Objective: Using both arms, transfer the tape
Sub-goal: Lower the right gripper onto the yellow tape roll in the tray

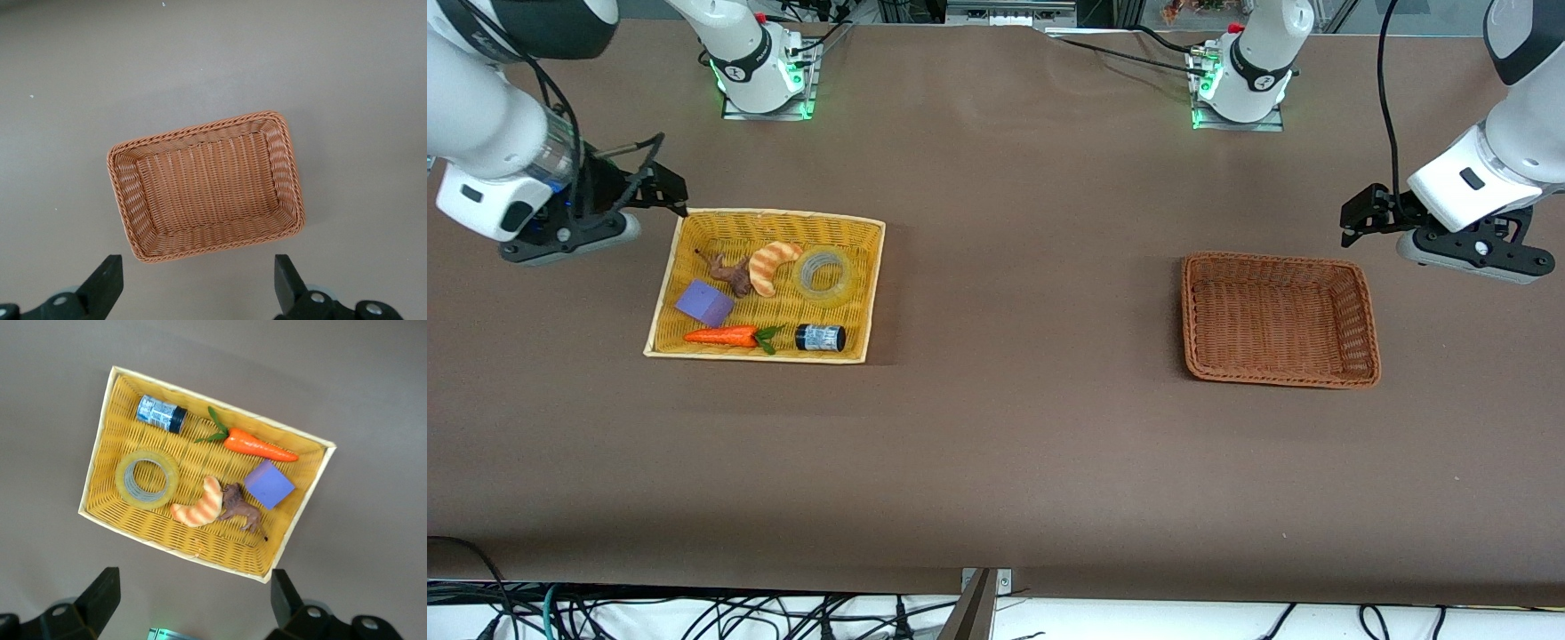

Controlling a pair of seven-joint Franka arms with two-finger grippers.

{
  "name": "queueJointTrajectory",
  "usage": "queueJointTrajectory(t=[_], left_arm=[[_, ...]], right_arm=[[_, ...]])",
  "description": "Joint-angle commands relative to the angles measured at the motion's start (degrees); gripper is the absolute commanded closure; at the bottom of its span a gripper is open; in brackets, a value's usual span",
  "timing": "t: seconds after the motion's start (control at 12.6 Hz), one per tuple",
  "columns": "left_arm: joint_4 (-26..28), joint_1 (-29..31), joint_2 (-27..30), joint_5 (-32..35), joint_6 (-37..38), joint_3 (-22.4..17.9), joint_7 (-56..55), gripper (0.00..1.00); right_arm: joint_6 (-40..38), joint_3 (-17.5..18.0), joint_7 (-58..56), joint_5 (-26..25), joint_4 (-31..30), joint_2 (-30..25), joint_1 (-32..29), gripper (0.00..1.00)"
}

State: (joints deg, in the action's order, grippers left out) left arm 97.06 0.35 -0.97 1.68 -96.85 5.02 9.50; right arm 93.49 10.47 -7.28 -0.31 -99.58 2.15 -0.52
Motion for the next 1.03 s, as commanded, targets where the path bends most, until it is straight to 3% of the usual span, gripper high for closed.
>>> queueJointTrajectory(t=[0.0,0.48,0.79,0.95], left_arm=[[-1.5,-0.5,-0.3,0.0,1.3,-0.3,-0.4,0.00],[-1.5,-0.4,-0.3,0.0,1.3,-0.3,-0.4,0.00],[-1.5,-0.4,-0.3,0.0,1.3,-0.3,-0.4,0.00],[-1.5,-0.4,-0.3,0.0,1.3,-0.3,-0.4,0.00]], right_arm=[[9.3,1.8,2.5,-1.0,-8.6,1.5,-0.1,0.00],[35.9,5.8,10.1,-0.9,-27.8,5.9,0.1,0.00],[45.4,5.9,11.3,-0.8,-28.7,13.7,0.3,0.00],[48.2,5.8,11.8,-0.9,-30.7,14.6,0.3,0.02]])
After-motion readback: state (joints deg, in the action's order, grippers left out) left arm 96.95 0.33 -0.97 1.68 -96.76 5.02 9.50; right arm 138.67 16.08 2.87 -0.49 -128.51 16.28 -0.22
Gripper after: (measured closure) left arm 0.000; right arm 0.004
